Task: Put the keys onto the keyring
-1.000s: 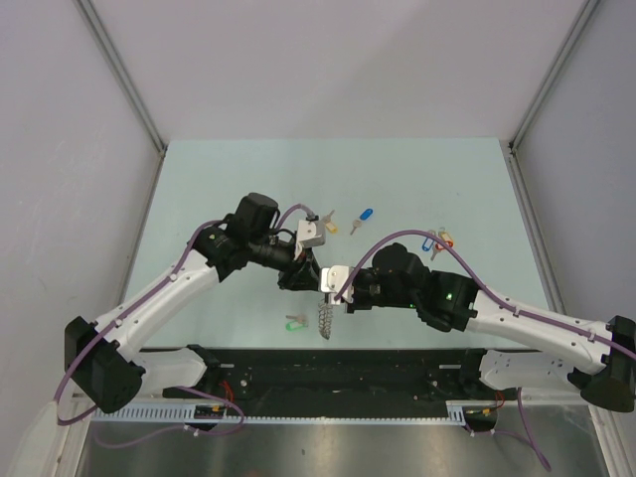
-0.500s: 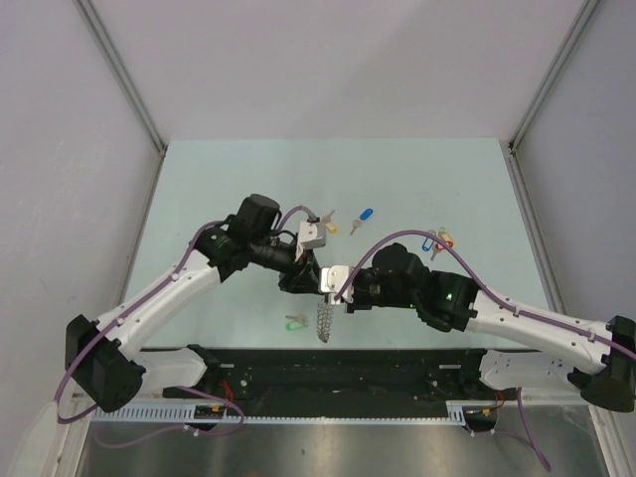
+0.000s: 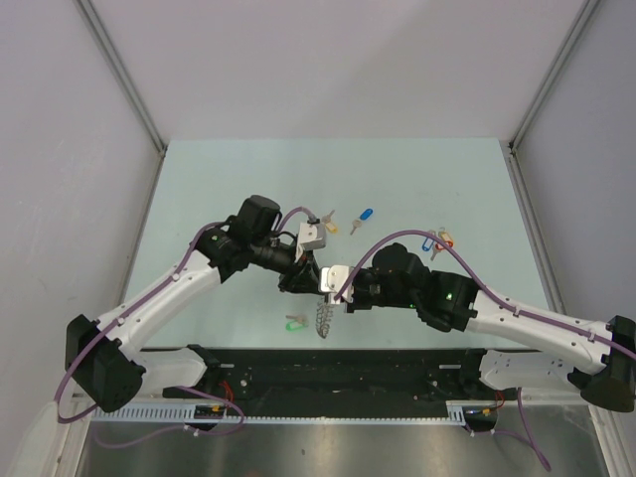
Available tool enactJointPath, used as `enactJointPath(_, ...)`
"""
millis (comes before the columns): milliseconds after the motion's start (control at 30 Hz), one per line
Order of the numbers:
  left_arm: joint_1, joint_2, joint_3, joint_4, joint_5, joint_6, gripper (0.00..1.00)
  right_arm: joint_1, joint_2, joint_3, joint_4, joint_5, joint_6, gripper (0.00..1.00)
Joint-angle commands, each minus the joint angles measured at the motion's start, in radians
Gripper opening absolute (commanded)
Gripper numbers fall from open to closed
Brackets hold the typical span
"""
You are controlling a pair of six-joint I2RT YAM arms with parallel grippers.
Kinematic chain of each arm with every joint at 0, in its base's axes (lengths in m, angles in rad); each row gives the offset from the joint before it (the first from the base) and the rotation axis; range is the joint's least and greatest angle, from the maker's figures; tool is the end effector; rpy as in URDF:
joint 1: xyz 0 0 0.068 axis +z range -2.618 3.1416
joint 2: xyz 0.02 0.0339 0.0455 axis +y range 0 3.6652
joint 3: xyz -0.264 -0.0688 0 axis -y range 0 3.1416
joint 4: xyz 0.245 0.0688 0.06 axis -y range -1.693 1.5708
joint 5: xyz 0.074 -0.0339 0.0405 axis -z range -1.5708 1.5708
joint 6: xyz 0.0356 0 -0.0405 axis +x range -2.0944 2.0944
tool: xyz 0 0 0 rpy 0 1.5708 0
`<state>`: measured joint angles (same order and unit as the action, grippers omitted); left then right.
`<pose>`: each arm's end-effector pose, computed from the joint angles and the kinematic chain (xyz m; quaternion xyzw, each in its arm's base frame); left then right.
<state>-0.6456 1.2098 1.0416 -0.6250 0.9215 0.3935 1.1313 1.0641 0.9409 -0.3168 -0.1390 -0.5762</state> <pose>0.1789 -0.1703 0.3106 0.5578 0.6358 -0.4509 0.2851 0.0982 0.2204 0.3272 -0.6594 0.5255 0.2028 0.4979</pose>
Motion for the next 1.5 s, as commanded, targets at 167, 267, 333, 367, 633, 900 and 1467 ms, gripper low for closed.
enactJointPath(167, -0.008, 0.007, -0.005, -0.025, 0.120, 0.024, 0.27, 0.007, -0.012, 0.052, 0.056, 0.007, 0.009, 0.00)
enactJointPath(267, -0.008, 0.007, -0.008, -0.027, 0.120, 0.024, 0.23, 0.007, -0.013, 0.052, 0.056, 0.010, 0.009, 0.00)
enactJointPath(333, -0.008, 0.008, -0.006, -0.028, 0.116, 0.024, 0.14, 0.008, -0.015, 0.052, 0.056, 0.013, 0.009, 0.00)
enactJointPath(367, -0.008, 0.007, -0.006, -0.025, 0.112, 0.024, 0.04, 0.007, -0.016, 0.052, 0.051, 0.021, 0.009, 0.00)
enactJointPath(633, 0.004, -0.081, -0.055, 0.161, 0.010, -0.129, 0.00, 0.008, -0.041, 0.050, -0.016, 0.067, 0.044, 0.00)
enactJointPath(900, 0.018, -0.193, -0.124, 0.346, -0.110, -0.303, 0.00, 0.007, -0.082, -0.022, 0.007, 0.084, 0.113, 0.00)
enactJointPath(1467, 0.000, -0.314, -0.278, 0.669, -0.231, -0.539, 0.00, 0.016, -0.108, -0.175, 0.298, 0.088, 0.233, 0.00)
